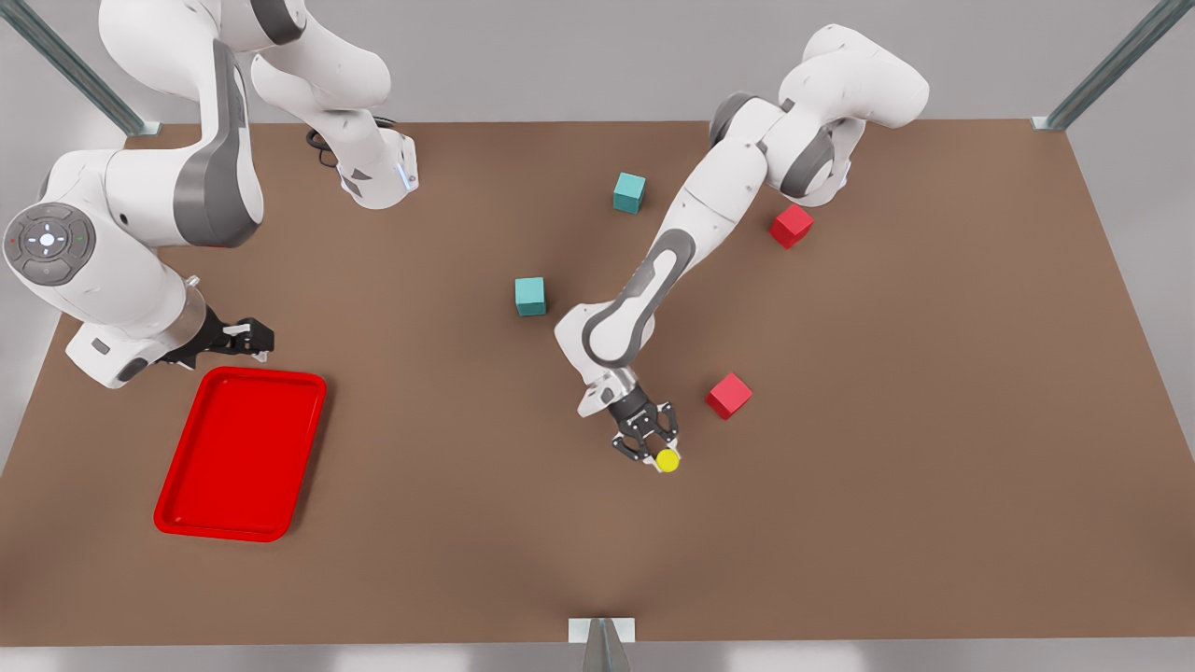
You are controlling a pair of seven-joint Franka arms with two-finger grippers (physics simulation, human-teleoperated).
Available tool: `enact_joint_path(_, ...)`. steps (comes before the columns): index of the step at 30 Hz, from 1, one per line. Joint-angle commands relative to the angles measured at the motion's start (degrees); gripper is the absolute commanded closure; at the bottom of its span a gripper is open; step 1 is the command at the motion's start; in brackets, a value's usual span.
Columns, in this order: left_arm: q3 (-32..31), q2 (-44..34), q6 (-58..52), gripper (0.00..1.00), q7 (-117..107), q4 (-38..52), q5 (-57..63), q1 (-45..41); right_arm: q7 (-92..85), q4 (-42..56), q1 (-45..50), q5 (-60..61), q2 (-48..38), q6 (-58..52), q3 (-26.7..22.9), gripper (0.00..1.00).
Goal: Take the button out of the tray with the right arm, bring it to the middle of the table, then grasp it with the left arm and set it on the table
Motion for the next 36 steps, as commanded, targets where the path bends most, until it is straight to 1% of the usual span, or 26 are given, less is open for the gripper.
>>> enact_joint_path(1,0.11,0.38,2.54,0.52,-32.30,0.03,0.34,0.03,-0.40,0.01,0.00,0.11,-0.07,-0.02,0.01,0.00)
enact_joint_path(7,1.25,0.38,-0.53,0.52,-35.46,-0.59,8.77,-0.50,-0.32,0.10,0.09,0.02,-0.07,-0.02,0.01,0.00)
enact_joint_path(13,1.34,3.02,-2.64,0.52,-37.75,-1.03,13.43,-0.50,-0.40,0.01,0.09,0.02,-0.07,-0.02,0.01,0.00)
enact_joint_path(17,1.34,3.81,-2.64,0.52,-37.93,-1.03,13.70,-0.33,-0.40,0.01,0.35,0.11,-0.07,-0.02,0.01,0.00)
enact_joint_path(18,1.34,3.90,-2.82,0.49,-37.93,-1.03,13.70,-0.33,-0.40,0.10,0.00,0.11,-0.07,-0.02,0.01,0.00)
enact_joint_path(19,1.34,3.90,-2.82,0.06,-37.84,-1.03,13.79,-0.33,-0.40,0.10,0.00,0.02,-0.07,-0.02,0.01,0.00)
enact_joint_path(20,1.34,4.07,-2.91,0.00,-37.84,-1.03,13.79,-0.33,-0.49,0.01,-0.09,0.02,-0.07,-0.02,-0.08,0.00)
enact_joint_path(32,1.34,3.63,-4.31,0.00,-37.58,-1.03,13.96,-0.50,-0.32,0.10,-0.62,-0.06,-0.16,-0.02,-0.08,0.00)
enact_joint_path(33,1.34,3.02,-4.31,0.00,-37.31,-1.03,13.87,-0.68,-0.40,0.10,-0.53,-2.35,-0.16,-0.11,0.01,0.00)
enact_joint_path(36,1.34,1.00,-4.40,0.00,-34.50,-1.03,13.70,-0.68,-0.32,0.10,-2.81,3.18,-0.33,-1.86,0.10,0.00)
